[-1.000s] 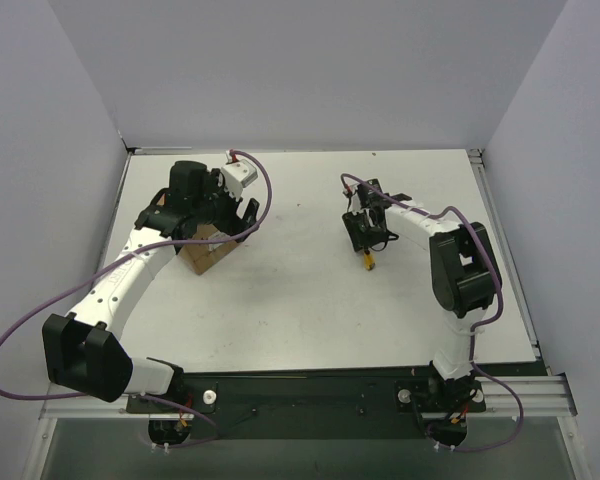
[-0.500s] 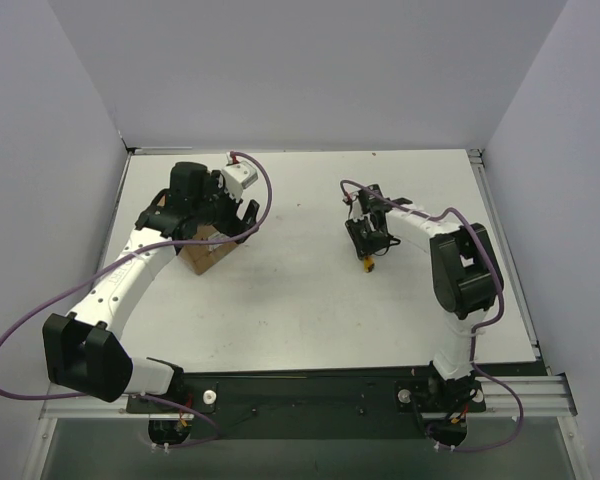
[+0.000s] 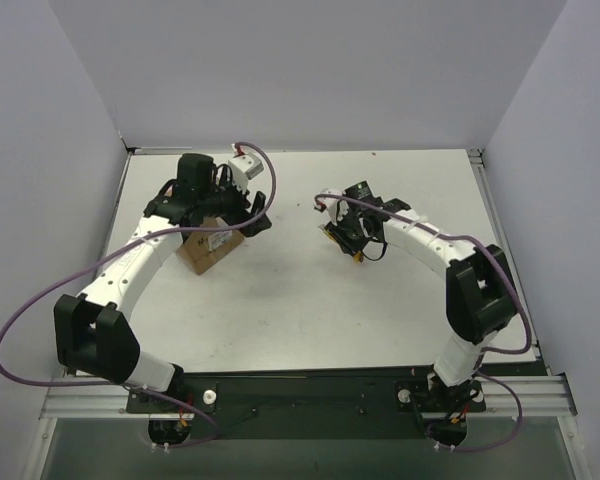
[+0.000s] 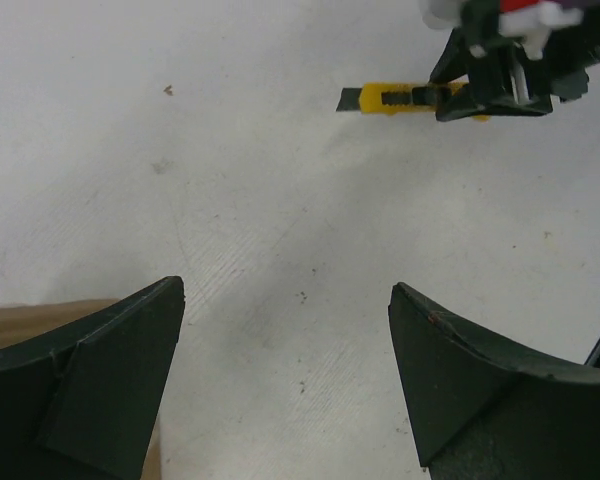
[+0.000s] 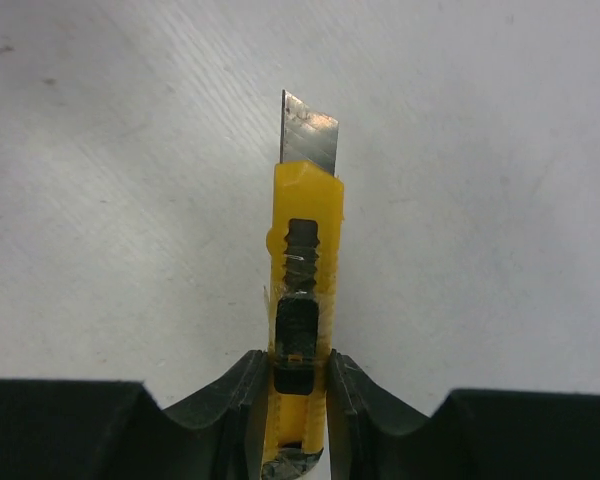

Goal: Unpack the express box

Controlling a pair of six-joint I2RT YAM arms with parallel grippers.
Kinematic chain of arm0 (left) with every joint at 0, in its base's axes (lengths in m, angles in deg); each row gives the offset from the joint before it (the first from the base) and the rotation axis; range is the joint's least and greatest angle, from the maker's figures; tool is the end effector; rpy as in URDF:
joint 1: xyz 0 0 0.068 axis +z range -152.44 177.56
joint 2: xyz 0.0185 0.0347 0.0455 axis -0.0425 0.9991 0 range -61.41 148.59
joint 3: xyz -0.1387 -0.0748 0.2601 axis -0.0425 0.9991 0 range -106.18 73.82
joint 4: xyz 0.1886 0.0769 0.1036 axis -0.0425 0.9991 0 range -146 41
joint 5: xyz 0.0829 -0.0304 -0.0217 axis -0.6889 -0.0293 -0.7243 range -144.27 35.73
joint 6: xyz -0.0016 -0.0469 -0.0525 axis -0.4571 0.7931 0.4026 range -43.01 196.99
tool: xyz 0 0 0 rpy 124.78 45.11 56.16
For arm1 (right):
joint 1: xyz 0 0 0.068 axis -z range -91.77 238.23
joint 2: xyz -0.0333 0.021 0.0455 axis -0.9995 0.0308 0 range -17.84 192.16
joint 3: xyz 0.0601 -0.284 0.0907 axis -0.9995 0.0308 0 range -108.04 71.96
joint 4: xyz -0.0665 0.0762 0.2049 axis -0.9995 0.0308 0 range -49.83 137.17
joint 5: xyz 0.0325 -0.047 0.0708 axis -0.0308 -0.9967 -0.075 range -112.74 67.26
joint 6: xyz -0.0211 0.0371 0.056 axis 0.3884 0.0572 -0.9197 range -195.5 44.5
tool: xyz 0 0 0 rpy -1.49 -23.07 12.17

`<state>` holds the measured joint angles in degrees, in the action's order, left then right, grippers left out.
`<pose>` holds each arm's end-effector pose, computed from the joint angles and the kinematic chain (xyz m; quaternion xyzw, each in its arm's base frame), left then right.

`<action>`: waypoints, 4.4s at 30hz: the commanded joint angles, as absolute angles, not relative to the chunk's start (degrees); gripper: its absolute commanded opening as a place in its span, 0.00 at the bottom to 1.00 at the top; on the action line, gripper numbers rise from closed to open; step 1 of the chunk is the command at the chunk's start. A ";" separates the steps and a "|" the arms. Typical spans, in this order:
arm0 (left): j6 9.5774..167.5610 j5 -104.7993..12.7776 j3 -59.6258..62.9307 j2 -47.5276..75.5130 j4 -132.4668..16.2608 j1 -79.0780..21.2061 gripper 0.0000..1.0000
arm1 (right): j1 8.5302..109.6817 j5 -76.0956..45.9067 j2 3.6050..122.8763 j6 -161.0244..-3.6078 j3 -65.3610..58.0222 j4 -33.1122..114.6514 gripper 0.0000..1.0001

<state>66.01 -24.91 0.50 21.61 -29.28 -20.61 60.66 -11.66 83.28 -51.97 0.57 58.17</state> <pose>0.2767 -0.1206 0.3576 0.3278 0.8070 -0.2531 0.4210 0.3287 0.1841 0.2559 -0.4319 0.8225 0.1026 0.3556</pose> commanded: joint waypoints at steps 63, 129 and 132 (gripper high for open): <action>111.61 13.67 -12.58 49.42 -65.65 -22.39 0.00 | 51.14 -7.53 71.81 -35.06 -5.02 47.29 0.05; 41.49 -3.03 -25.23 30.69 -20.06 -23.52 0.85 | 62.93 9.70 77.96 -12.83 -40.80 97.05 0.00; 41.39 -3.38 -24.09 31.13 -21.63 -26.33 0.84 | 60.91 8.65 78.22 -14.50 -41.93 95.37 0.00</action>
